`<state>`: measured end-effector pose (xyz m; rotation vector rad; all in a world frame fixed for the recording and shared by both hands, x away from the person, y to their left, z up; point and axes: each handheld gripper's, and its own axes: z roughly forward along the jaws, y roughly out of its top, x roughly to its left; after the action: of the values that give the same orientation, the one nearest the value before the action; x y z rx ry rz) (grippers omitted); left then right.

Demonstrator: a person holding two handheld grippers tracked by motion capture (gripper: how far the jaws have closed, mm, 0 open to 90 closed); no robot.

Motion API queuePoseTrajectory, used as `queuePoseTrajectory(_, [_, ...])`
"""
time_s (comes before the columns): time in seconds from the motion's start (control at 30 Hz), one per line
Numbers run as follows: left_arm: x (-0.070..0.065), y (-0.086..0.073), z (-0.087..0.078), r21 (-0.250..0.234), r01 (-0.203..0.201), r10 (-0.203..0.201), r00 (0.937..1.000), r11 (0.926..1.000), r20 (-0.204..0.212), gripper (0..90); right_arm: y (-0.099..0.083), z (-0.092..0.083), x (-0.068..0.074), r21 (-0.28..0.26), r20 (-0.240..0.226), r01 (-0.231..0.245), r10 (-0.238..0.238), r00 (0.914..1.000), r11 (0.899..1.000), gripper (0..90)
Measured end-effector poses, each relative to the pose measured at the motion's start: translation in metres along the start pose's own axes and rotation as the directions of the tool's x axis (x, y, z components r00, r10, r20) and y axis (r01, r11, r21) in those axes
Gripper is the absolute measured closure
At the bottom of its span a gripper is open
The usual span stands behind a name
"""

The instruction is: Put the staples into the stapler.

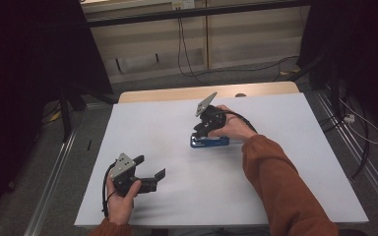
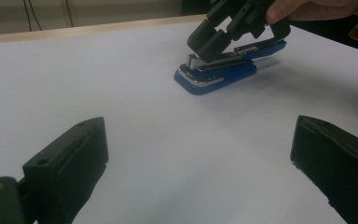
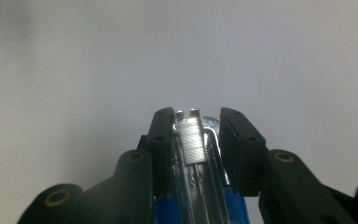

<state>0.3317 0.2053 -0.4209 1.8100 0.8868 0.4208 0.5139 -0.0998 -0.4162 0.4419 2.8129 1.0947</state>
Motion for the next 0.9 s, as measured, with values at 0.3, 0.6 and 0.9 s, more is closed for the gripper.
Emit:
queuePoseTrajectory(0.3, [0.000, 0.000, 0.000, 0.001, 0.003, -0.003, 1.0000, 1.0000, -0.008, 4.2, -0.006, -0.004, 0.001, -0.065, 0.054, -0.105, 0.109, 0.9926, 0.992, 42.3])
queuePoseTrajectory(0.6, [0.001, 0.000, 0.000, 0.007, 0.000, 0.000, 1.0000, 1.0000, -0.004, 4.2, -0.010, -0.009, 0.003, -0.124, 0.098, -0.185, 0.197, 0.9755, 0.975, 16.3])
queuePoseTrajectory(0.9, [0.001, 0.000, 0.000, 0.007, 0.000, 0.000, 1.0000, 1.0000, -0.005, 4.2, -0.019, -0.014, 0.004, -0.164, 0.125, -0.246, 0.267, 0.9556, 0.955, 12.4])
